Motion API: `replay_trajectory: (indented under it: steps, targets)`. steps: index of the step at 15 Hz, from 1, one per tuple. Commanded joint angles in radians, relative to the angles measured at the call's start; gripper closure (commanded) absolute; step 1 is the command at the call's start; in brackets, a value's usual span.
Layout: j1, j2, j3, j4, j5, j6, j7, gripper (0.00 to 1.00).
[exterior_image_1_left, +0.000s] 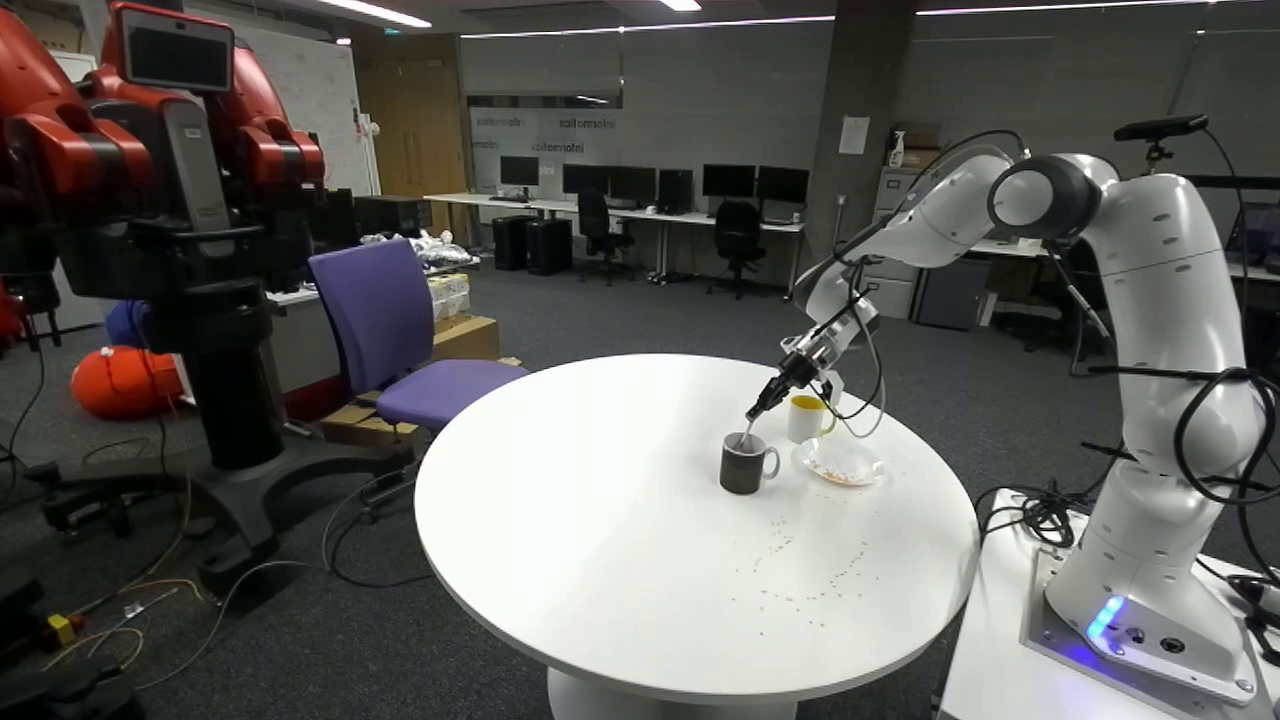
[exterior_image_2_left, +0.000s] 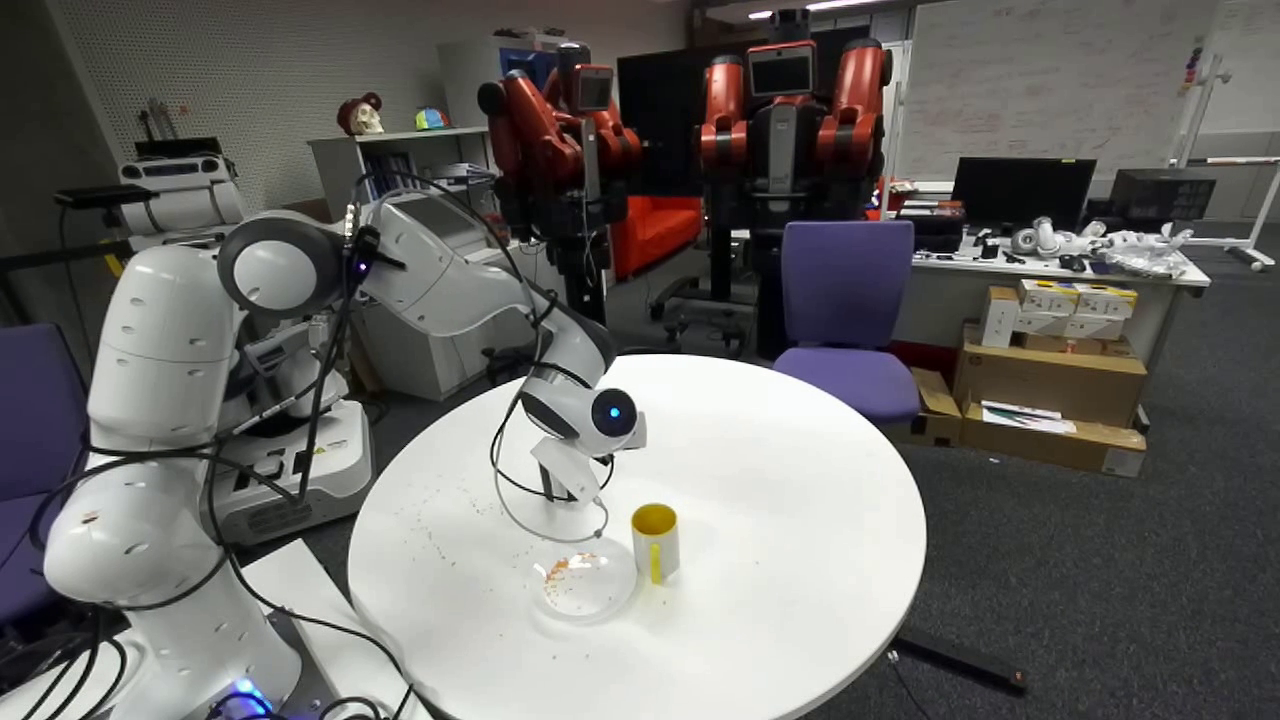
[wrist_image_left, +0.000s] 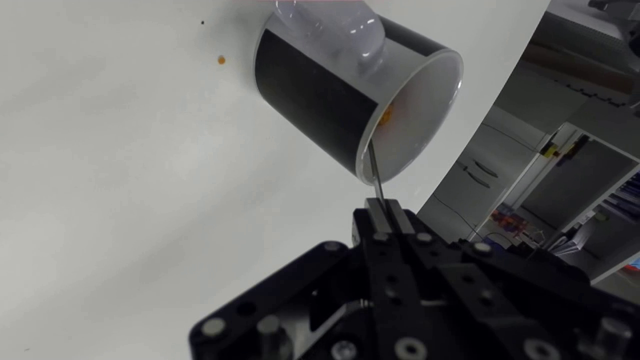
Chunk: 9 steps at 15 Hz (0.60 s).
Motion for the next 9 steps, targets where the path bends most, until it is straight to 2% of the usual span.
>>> replay_trajectory:
  steps: [1,9]
  targets:
    - [-0.004,0.021,-0.012,0.034,0.032,-0.072,-0.023,0.99]
    - [-0.009,0.031,-0.012,0.029,0.093,-0.088,-0.090,0.99]
